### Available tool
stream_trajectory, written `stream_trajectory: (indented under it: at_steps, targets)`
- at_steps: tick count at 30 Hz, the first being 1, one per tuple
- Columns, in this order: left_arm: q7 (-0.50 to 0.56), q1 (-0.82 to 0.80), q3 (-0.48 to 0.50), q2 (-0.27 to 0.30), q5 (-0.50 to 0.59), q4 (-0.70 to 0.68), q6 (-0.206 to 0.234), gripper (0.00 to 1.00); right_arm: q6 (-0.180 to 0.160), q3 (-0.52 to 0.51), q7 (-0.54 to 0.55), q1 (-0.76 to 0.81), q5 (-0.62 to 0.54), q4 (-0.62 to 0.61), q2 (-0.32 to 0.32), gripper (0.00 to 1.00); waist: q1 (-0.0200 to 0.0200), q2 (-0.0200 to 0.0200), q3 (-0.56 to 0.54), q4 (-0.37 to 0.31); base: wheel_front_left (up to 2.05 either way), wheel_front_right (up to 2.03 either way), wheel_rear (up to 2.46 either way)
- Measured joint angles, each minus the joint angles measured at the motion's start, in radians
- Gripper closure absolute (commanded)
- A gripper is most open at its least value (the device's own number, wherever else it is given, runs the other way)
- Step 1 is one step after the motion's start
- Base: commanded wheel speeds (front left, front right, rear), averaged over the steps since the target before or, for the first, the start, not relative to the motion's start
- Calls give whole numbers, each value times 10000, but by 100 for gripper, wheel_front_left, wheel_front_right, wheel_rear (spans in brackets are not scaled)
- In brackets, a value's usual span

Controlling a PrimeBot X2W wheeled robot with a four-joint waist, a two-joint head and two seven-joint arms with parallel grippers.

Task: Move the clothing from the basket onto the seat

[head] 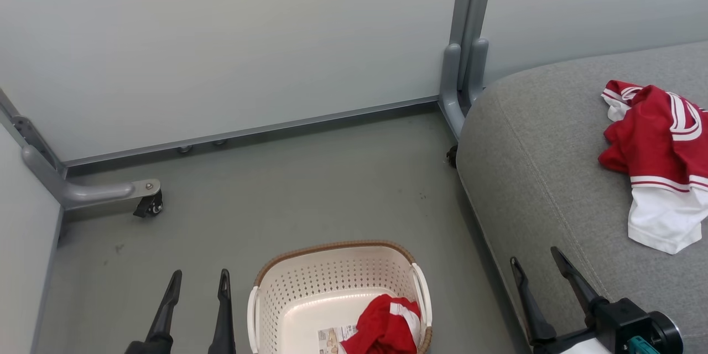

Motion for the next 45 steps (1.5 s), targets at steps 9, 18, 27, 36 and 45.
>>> stream_trajectory:
  at_steps: [9,18,27,36,45]
  targets:
    - [0,-37,-188,0,-13,105,15,0,0,15,0,24,0,42,17,0,0,0,20,50,0,0,0]
    - [2,-55,-303,0,-42,284,23,0,0,-56,0,35,38,35,27,0,0,0,-21,69,0,0,0]
    - [0,-71,-368,0,-65,297,105,0,0,-58,0,37,50,50,25,0,0,0,31,54,0,0,0]
    - [0,-194,-462,0,-109,313,138,0,0,-123,0,43,48,38,-13,0,1,0,122,57,0,0,0]
    - [2,-398,-673,-2,-205,339,203,0,0,-151,0,22,2,-19,-98,0,1,0,428,-54,0,0,0]
